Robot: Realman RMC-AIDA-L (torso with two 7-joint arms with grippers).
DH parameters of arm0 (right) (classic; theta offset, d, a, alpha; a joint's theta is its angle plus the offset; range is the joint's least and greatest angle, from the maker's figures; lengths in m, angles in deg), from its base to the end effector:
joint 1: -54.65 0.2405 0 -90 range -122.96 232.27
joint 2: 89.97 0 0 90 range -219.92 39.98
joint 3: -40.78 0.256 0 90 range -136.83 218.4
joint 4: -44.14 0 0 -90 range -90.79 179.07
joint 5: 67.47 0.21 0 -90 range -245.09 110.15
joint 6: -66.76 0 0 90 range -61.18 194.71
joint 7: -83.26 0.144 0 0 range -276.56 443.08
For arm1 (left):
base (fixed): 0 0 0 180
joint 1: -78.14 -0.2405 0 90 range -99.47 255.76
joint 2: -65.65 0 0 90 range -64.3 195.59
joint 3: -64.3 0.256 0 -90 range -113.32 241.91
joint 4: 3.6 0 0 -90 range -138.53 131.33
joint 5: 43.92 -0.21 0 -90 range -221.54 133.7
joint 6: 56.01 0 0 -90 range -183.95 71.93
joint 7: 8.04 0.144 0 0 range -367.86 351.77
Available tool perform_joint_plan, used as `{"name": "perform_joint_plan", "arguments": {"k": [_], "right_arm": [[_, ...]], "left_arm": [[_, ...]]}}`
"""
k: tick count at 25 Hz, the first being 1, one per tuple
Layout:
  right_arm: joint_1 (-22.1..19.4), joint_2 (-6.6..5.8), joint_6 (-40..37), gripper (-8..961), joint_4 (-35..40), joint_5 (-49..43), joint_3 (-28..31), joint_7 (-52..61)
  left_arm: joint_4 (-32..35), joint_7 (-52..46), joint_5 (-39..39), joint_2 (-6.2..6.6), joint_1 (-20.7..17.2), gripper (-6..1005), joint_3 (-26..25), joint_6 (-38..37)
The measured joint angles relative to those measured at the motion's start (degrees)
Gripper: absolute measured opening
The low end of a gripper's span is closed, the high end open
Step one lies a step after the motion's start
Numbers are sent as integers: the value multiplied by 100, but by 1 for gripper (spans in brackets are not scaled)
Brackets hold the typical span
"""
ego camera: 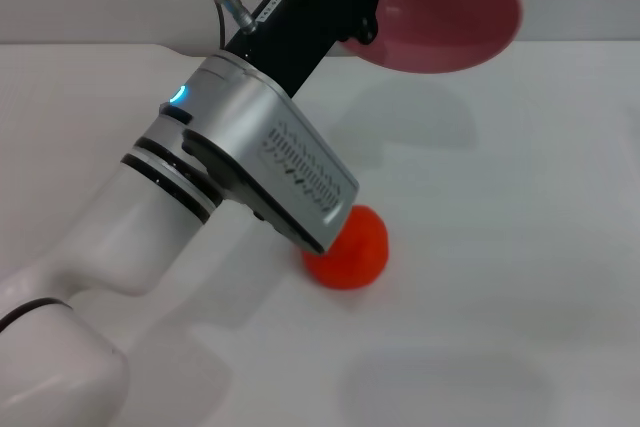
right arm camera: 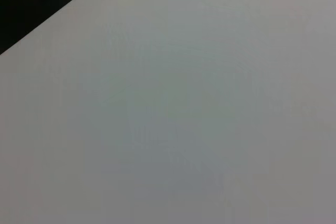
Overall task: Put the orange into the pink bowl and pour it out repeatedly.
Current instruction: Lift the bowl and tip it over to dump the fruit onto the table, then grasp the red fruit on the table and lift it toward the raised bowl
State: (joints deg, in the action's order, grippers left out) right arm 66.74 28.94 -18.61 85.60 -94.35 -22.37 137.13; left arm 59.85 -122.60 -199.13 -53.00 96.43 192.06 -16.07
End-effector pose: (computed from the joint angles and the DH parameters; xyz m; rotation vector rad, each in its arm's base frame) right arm 0.2617 0.3075 0.1227 -1.5368 0.2433 1.4760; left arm -0.1058 0.3299 -0.0622 -1.6638 0.7455 -0.3508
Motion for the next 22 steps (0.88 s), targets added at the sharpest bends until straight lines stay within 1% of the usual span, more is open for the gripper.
{"name": "perform_joint_plan", "arguments": {"k": [3,6,8,11,13,15,16,17,18,20,22], "right_arm": [[3,0,-16,457,-21,0,-5,0],[4,0,-25,457,-59,0,11,0],[7,0,-50,457,-96,0,31,1],[21,0,-97,457,-148,5,50,1],[32,0,-102,457,-177,11,53,0],[53,-4,-102,457,-215,12,55,1],[60,-5,-102,456,-226,12,56,0],[65,-5,-102,456,-240,13,59,-1],[74,-6,-102,456,-250,14,61,-2],[94,-7,-102,456,-268,15,64,-21],[118,-8,-102,456,-284,17,66,-28]], "left_arm": [[31,-362,93,14,14,43,-3,60],[168,-1258,130,49,40,43,-77,48],[321,-2092,110,76,54,43,-215,-177],[594,-3510,77,124,187,43,-500,-920],[645,-3891,73,137,267,43,-543,-1180],[645,-3891,73,137,267,43,-543,-1180],[677,-4081,72,149,330,43,-560,-1337],[756,-4355,70,164,440,43,-575,-1665],[761,-4368,65,150,464,43,-578,-1723],[741,-4259,18,117,486,43,-583,-1760],[722,-3816,-152,92,503,43,-575,-1901]]}}
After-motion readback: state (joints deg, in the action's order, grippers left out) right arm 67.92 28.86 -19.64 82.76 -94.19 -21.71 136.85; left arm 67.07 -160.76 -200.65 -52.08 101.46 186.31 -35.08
